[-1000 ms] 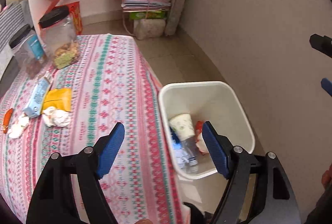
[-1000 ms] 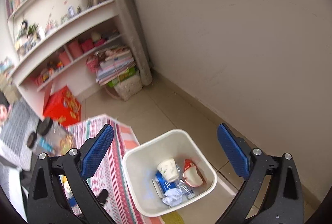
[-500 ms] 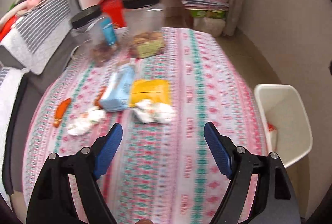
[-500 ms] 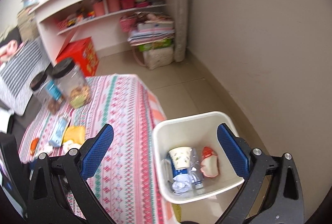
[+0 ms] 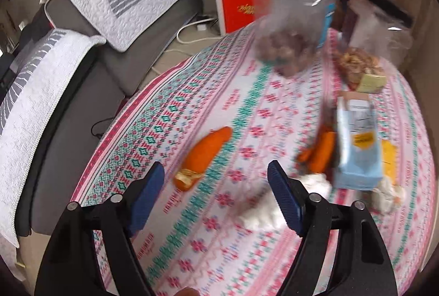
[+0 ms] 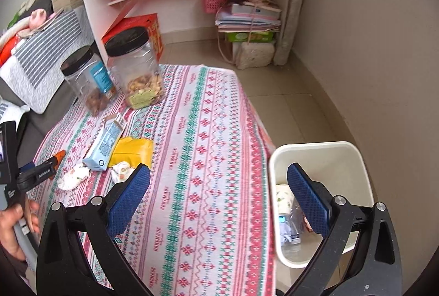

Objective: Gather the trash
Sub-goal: 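Reach the left tool to the orange carrot-shaped snack and grasp it, then grasp the blue-white milk carton with the right tool while the left tool holds the carrot snack, then carry the milk carton into the bin and release it with the right tool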

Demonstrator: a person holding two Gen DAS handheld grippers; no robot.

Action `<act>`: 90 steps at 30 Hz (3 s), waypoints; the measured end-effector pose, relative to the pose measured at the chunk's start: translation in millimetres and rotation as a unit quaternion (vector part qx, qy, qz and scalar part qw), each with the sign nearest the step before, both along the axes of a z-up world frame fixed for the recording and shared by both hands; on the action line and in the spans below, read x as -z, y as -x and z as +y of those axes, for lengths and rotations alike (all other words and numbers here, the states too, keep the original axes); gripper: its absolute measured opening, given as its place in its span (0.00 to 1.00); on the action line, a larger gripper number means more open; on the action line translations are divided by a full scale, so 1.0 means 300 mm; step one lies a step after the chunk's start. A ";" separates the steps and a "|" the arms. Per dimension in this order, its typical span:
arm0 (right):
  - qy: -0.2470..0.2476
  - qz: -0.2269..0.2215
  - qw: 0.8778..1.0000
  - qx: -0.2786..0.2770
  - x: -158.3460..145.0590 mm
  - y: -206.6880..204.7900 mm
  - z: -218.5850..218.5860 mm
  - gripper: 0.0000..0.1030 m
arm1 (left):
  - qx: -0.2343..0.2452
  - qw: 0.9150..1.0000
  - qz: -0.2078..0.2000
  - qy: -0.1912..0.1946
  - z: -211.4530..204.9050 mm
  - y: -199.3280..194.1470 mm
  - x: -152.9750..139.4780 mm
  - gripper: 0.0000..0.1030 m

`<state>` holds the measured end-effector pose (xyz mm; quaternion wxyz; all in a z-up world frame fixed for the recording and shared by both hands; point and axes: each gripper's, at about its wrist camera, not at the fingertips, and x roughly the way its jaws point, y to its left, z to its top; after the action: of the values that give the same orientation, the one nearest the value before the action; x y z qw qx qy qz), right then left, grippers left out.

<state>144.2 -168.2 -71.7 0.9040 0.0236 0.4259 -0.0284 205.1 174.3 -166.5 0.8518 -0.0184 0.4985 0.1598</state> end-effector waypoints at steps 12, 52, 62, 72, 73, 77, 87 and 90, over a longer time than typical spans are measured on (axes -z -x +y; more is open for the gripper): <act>-0.100 0.061 0.992 -0.038 0.135 -0.118 0.174 0.93 | 0.029 0.996 0.060 0.051 0.115 -0.072 0.136 0.23; -0.171 0.040 0.974 -0.139 0.008 -0.099 0.482 0.53 | 0.003 0.991 -0.026 0.129 0.256 0.216 -0.223 0.23; -0.143 -0.025 0.981 -0.128 -0.059 0.073 0.311 0.53 | 0.038 0.976 -0.079 0.201 0.105 0.329 -0.378 0.23; -0.131 -0.037 0.988 -0.069 -0.054 0.086 0.098 0.53 | 0.116 0.976 -0.095 0.158 -0.164 0.338 -0.410 0.23; -0.131 -0.039 0.988 -0.064 -0.061 0.088 0.077 0.53 | 0.119 0.976 -0.097 0.157 -0.184 0.333 -0.410 0.23; -0.123 -0.049 0.990 -0.037 -0.083 0.094 -0.019 0.53 | 0.135 0.973 -0.094 0.161 -0.245 0.320 -0.398 0.23; -0.098 -0.062 0.990 0.076 -0.104 0.121 -0.321 0.53 | 0.188 0.968 -0.077 0.146 -0.448 0.313 -0.351 0.23; -0.077 -0.066 0.988 0.113 -0.107 0.136 -0.404 0.53 | 0.201 0.966 -0.072 0.144 -0.499 0.309 -0.336 0.23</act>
<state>103.6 -289.4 -39.5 0.9166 0.1431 0.3608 -0.0959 112.4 24.6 -65.6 0.8887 -0.0512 0.4467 -0.0901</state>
